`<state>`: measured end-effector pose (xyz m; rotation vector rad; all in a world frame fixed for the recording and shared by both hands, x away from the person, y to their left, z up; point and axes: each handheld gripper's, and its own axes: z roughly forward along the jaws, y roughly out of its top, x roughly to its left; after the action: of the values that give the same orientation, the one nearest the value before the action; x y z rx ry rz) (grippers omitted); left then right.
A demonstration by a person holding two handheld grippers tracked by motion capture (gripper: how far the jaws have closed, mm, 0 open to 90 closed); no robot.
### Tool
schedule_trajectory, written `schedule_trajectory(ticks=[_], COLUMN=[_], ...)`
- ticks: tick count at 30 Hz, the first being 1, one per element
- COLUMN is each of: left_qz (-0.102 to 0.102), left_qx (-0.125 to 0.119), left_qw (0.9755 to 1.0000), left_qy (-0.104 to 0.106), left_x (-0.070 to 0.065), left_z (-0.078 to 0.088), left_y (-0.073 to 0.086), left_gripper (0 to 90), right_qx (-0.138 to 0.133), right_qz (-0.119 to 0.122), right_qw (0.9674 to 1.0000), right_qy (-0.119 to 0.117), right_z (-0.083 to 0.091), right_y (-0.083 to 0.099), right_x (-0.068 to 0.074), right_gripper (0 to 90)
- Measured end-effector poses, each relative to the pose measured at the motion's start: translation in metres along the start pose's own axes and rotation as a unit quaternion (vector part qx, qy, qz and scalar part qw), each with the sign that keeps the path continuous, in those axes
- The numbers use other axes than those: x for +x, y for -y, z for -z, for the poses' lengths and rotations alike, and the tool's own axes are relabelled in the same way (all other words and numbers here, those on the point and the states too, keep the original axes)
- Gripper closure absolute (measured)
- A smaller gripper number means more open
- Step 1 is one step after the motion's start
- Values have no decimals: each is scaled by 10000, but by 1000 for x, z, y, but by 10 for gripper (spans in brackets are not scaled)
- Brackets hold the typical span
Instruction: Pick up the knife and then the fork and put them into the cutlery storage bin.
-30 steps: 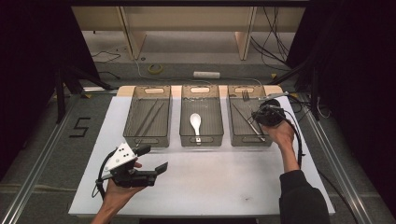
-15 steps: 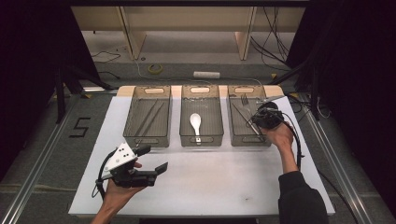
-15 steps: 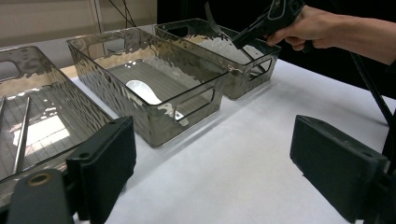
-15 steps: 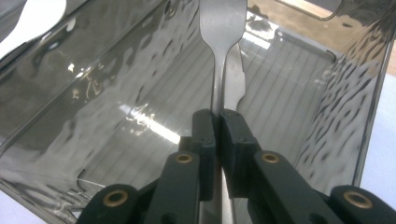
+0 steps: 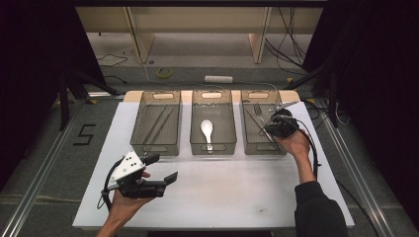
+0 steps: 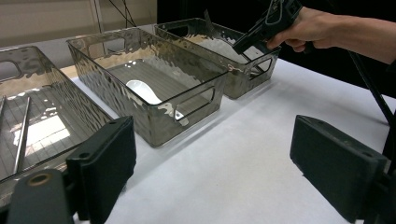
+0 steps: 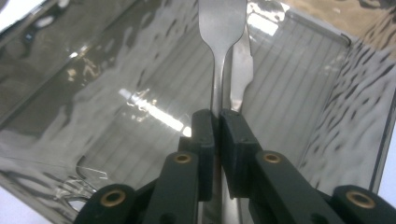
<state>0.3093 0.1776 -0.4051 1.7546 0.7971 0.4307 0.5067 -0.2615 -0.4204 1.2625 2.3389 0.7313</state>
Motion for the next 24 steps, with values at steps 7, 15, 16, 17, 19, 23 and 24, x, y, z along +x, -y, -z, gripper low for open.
schedule_trajectory(ticks=[7, 15, 16, 17, 19, 23, 24], left_qz=[7, -2, -4, -4, 5, -4, -4], left_qx=[-1, 2, 1, 0, 6, 13, 16], left_qw=[10000, 10000, 10000, 10000, 10000, 10000, 10000], left_qy=[-2, -3, -2, -3, -6, -5, -4], left_x=[0, 0, 0, 0, 0, 0, 0], left_z=[0, 0, 0, 0, 0, 0, 0], left_y=[0, 0, 0, 0, 0, 0, 0], left_gripper=[141, 141, 141, 141, 141, 141, 141], right_qx=[12, -401, -466, -505, -548, -722, -778], right_qz=[-210, -394, -452, -474, -451, -409, -395], right_qw=[9998, 9982, 9973, 9967, 9960, 9943, 9936], right_qy=[-6, -224, -348, -432, -536, -675, -710], right_z=[-1, 10, 12, 13, 17, 27, 30], right_y=[0, -3, -4, -4, -4, -4, -3], right_x=[-2, -1, 0, 1, 5, 16, 18], right_gripper=[719, 584, 544, 511, 459, 383, 368])
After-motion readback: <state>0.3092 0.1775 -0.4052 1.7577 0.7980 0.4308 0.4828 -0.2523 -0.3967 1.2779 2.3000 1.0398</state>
